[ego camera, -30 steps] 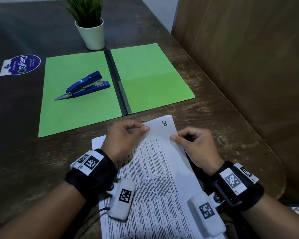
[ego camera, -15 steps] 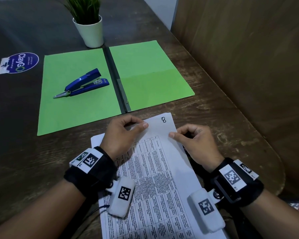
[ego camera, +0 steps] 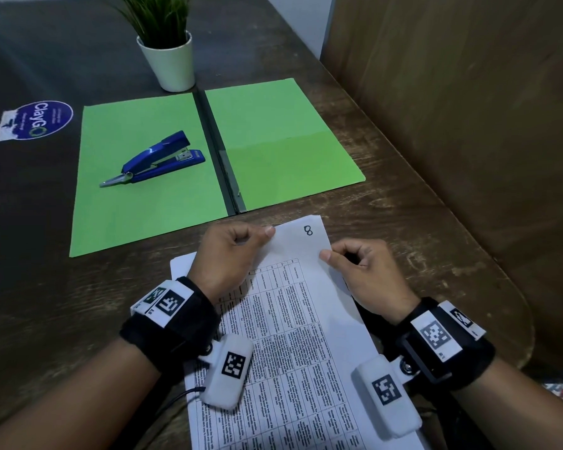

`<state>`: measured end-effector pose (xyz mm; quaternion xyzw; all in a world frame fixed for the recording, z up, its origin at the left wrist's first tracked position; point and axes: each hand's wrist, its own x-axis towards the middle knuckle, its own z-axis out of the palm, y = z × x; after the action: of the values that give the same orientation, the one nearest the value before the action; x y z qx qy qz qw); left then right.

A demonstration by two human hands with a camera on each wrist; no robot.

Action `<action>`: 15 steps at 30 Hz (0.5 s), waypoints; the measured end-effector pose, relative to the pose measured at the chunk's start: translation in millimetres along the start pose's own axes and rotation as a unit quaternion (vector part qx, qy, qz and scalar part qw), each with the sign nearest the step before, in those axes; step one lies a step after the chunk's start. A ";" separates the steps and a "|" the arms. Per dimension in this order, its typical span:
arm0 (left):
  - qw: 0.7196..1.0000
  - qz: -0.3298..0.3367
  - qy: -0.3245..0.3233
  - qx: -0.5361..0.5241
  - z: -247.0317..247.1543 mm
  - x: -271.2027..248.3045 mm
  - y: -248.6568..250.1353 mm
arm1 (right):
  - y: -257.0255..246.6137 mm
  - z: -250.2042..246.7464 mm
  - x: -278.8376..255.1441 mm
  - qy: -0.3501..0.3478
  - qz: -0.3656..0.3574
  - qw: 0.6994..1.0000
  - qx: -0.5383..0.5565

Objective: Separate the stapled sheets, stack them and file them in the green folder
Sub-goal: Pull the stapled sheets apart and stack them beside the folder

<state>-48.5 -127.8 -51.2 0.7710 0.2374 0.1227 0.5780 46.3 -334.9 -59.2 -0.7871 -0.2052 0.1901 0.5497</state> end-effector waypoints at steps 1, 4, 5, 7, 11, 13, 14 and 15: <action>1.000 0.005 -0.004 -0.005 -0.4 0.1 -0.4 | -1.0 -0.2 0.0 0.000 -0.001 1.000 0.005; 1.000 -0.006 -0.012 0.000 -0.7 -0.5 1.4 | -4.5 -1.3 0.2 0.005 -0.002 0.999 0.050; 1.000 -0.015 -0.014 0.004 -0.2 -0.9 2.6 | -5.7 -1.8 0.0 0.008 -0.003 0.998 0.065; 0.999 -0.027 -0.015 0.008 0.0 -2.7 6.8 | -4.9 -1.9 -0.2 0.010 -0.010 0.996 0.089; 0.999 -0.033 -0.013 0.013 -1.7 -1.6 5.7 | -5.5 -2.6 1.2 0.020 0.005 0.994 0.110; 0.999 -0.037 -0.025 0.032 -3.0 -1.9 4.4 | -5.8 -2.3 1.8 0.016 0.004 0.995 0.097; 0.998 -0.039 -0.027 0.036 -3.3 -2.5 4.7 | -6.7 -2.4 1.6 0.011 -0.002 0.995 0.101; 0.998 -0.040 -0.026 0.039 -3.7 -3.1 4.9 | -7.9 -2.6 0.7 0.003 -0.009 0.994 0.110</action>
<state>-51.7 -127.3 -45.1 0.7858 0.2576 0.0705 0.5579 47.3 -334.2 -50.9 -0.7203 -0.1884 0.2043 0.6355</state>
